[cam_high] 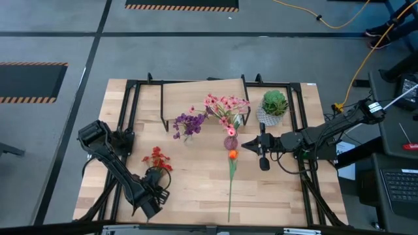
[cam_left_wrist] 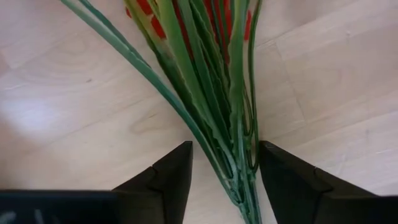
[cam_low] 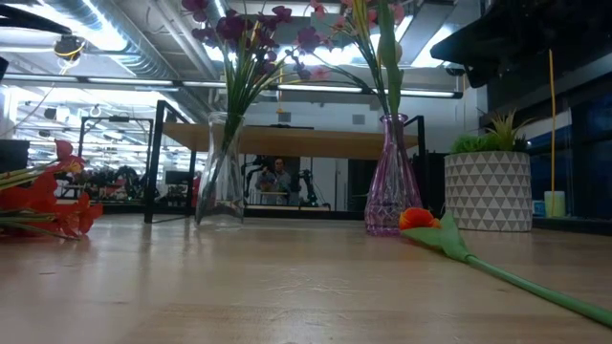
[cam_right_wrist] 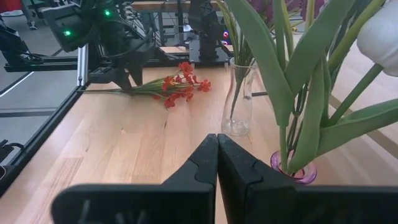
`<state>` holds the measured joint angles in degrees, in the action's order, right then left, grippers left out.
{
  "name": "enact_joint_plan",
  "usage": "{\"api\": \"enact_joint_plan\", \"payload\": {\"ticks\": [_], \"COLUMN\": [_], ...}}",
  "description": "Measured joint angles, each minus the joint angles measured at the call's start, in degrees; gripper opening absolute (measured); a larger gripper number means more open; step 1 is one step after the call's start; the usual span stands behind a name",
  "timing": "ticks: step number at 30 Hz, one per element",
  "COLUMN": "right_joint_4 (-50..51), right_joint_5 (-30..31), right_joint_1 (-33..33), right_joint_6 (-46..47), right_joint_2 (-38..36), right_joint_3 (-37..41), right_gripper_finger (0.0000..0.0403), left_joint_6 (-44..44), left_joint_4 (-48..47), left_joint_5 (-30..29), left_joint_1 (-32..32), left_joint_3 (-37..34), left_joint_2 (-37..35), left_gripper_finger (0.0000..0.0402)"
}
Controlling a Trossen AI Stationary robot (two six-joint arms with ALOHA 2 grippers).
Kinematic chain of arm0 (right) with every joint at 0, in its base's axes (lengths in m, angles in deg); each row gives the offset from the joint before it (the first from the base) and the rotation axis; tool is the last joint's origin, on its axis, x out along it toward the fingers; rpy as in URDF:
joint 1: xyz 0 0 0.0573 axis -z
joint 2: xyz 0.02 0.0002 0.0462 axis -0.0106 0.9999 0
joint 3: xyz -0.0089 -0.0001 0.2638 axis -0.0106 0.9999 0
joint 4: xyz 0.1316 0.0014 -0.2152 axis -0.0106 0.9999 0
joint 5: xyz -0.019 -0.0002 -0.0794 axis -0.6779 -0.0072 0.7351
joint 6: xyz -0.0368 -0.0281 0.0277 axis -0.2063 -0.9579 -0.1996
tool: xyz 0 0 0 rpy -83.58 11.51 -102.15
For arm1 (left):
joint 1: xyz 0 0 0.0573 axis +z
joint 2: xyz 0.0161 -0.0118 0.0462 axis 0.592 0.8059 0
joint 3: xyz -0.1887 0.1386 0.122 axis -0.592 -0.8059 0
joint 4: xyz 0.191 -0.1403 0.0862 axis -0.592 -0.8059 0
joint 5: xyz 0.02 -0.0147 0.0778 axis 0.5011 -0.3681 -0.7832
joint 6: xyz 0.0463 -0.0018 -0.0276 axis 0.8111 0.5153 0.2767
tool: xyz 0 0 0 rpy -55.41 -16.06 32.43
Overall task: Pick and place flowers into a vace then onto a shelf
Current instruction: Put the red flowers into the transparent vase
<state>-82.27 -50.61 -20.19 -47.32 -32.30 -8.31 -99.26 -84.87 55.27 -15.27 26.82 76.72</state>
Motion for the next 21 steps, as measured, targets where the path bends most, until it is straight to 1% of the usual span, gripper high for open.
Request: {"api": "enact_joint_plan", "payload": {"ticks": [10,16,21], "right_joint_4": [0.00,0.00,0.00], "right_joint_5": [0.01,0.02,0.00], "right_joint_1": [-0.02,-0.02,-0.02], "right_joint_6": [0.77,1.07,1.03], "right_joint_2": [0.00,0.00,0.00], "right_joint_3": [0.00,0.00,0.00], "right_gripper_finger": [0.0013,0.0013,0.0013], "left_joint_6": [3.89,4.57,5.39], "left_joint_4": [2.18,2.38,2.23], "left_joint_5": [0.01,0.33,0.55], "left_joint_1": [0.04,0.04,-0.04], "left_joint_3": [-0.09,-0.24,-0.24], "left_joint_2": [-0.02,-0.55,-0.59], "left_gripper_finger": [0.0094,0.0045,0.0022]}}
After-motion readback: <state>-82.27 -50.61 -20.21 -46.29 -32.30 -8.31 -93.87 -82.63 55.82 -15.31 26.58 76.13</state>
